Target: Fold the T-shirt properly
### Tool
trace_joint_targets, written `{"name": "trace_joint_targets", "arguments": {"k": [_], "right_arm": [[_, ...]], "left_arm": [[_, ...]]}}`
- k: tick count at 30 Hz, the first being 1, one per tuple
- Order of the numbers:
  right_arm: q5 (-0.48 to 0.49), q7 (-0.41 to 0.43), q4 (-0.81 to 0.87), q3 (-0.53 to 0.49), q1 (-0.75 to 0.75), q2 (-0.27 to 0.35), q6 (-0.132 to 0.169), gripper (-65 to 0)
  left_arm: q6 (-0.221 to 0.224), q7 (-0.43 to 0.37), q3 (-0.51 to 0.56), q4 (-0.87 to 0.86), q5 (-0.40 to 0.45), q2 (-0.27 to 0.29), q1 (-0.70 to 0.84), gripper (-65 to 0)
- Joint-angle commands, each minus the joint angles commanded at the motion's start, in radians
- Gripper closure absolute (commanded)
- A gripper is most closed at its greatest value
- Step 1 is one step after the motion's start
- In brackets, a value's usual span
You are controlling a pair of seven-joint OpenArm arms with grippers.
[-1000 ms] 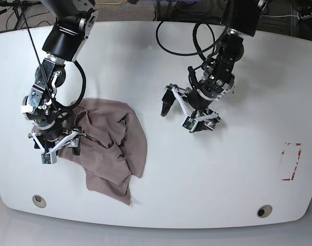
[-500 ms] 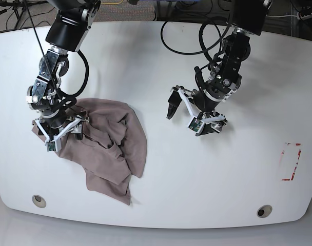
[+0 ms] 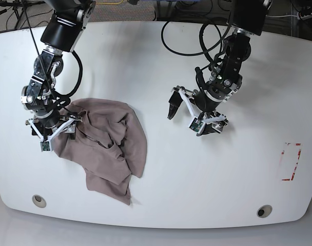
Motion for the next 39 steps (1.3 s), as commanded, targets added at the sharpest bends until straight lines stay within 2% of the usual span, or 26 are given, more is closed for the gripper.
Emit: {"name": "trace_joint_targets", "arguments": {"k": [6,11,17,22,28,33,39], "right_arm": [[0.002,0.002,-0.080,0.057,0.035,0.009,0.008,-43.1],[0.018,-0.002,-0.087,0.061,0.031,0.028,0.011,-43.1],[0.040,-0.092,0.089,0.032,-0.046,-0.017,0.069,-43.8],[0.037,-0.112,0.199,-0.028,-0.104,-0.049,0.077,-43.8],[0.035,-0.089,0.173,-0.097,-0.147,-0.051,0.072,-43.4],[0.028,-0.025,0.107,-0.101,-0.167,-0.048,0.071,-43.1],[-0.038,0.021,0.071,-0.101,-0.180,-0.051,0.078,-43.1]], "left_arm": [[0.000,0.000,0.000,0.000,0.000,0.000,0.000,-57.6],[0.000,0.000,0.000,0.000,0.000,0.000,-0.003,-57.6],[0.000,0.000,0.002,-0.003,0.000,0.000,-0.005,-57.6],[0.000,0.000,0.002,-0.008,0.000,0.000,-0.005,-57.6],[0.000,0.000,0.002,-0.006,0.000,0.000,-0.005,-57.6],[0.000,0.000,0.002,-0.003,0.000,0.000,-0.003,-57.6],[-0.002,0.000,0.002,-0.006,0.000,-0.006,-0.002,-57.6]]}}
